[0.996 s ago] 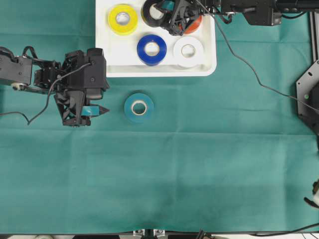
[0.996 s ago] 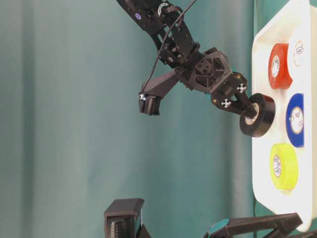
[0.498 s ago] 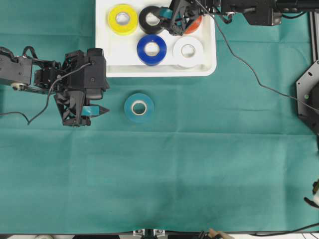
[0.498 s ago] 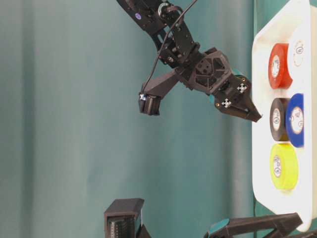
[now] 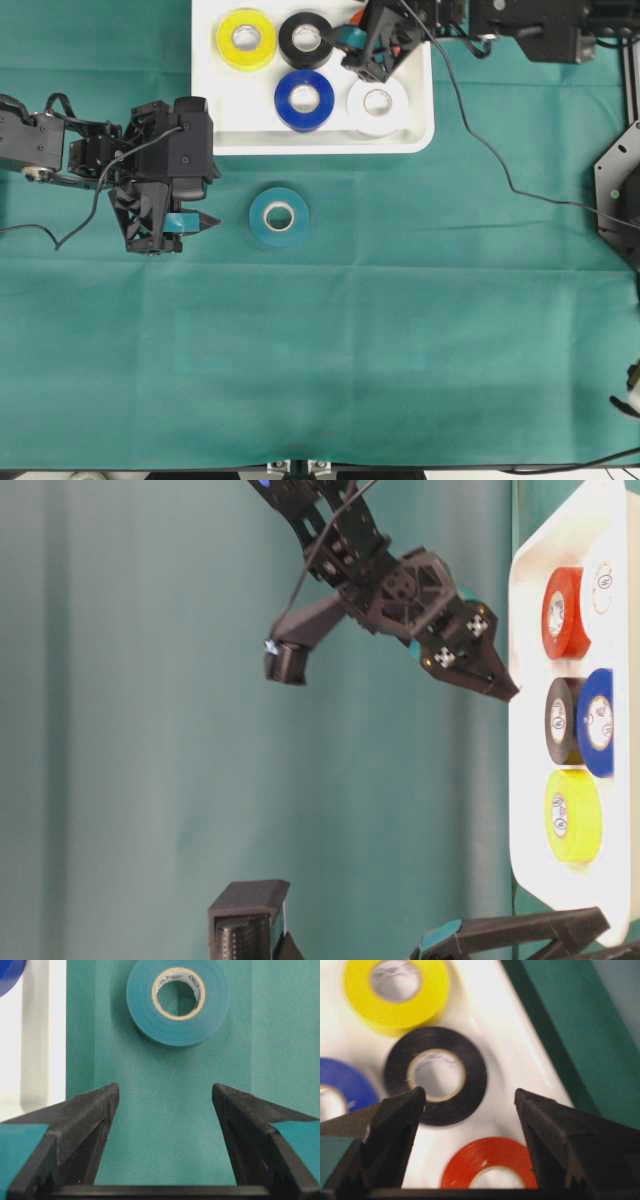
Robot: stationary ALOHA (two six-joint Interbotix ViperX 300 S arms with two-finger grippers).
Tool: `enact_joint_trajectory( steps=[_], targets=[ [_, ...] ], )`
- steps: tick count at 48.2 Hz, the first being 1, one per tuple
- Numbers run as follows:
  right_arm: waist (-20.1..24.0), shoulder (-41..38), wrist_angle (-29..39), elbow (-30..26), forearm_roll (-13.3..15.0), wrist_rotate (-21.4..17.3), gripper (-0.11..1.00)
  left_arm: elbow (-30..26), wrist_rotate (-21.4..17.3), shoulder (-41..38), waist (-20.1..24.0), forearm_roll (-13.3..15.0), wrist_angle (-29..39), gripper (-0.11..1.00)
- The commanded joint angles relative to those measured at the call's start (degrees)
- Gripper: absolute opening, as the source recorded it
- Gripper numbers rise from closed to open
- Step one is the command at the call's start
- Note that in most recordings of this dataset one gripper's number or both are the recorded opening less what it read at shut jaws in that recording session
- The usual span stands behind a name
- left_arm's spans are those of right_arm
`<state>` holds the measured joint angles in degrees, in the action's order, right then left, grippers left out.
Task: Put the tape alternately from left to right into the white case.
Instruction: 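Lower the black roll between yellow and orange, release, withdraw right gripper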
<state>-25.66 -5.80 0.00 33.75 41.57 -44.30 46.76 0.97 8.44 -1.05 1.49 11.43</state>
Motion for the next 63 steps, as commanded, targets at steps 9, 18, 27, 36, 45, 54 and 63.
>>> enact_joint_trajectory(
  steps=[9,18,27,36,45,54,63],
  targets=[
    [2.81,6.94,-3.25,3.60,0.09,-0.18,0.79,-0.88,0.00,0.44,-0.18,0.00,-1.32,0.92],
    [5.63,10.63,-7.29,7.38,0.09,-0.09,0.79,-0.88,-0.09,0.35,-0.18,0.09,-1.58,0.92],
    [8.61,13.89,-10.90,11.16,0.09,-0.09,0.79,-0.88,-0.18,0.35,-0.18,0.09,-1.85,0.92],
    [11.87,17.40,-11.87,15.56,0.09,-0.09,0.79,-0.62,-0.18,0.35,-0.26,0.09,-3.08,0.92],
    [15.82,20.65,-11.87,19.42,0.09,-0.18,0.79,-0.79,-0.18,0.35,-0.26,0.09,-3.60,0.92],
    [18.90,22.94,-11.87,22.41,0.09,-0.18,0.79,-1.23,-0.18,-0.44,-0.18,0.09,-3.52,0.92],
    [20.57,23.55,-11.87,23.64,0.09,-0.26,0.79,-2.29,-0.26,-2.11,-0.18,0.09,-3.52,0.92]
  ],
)
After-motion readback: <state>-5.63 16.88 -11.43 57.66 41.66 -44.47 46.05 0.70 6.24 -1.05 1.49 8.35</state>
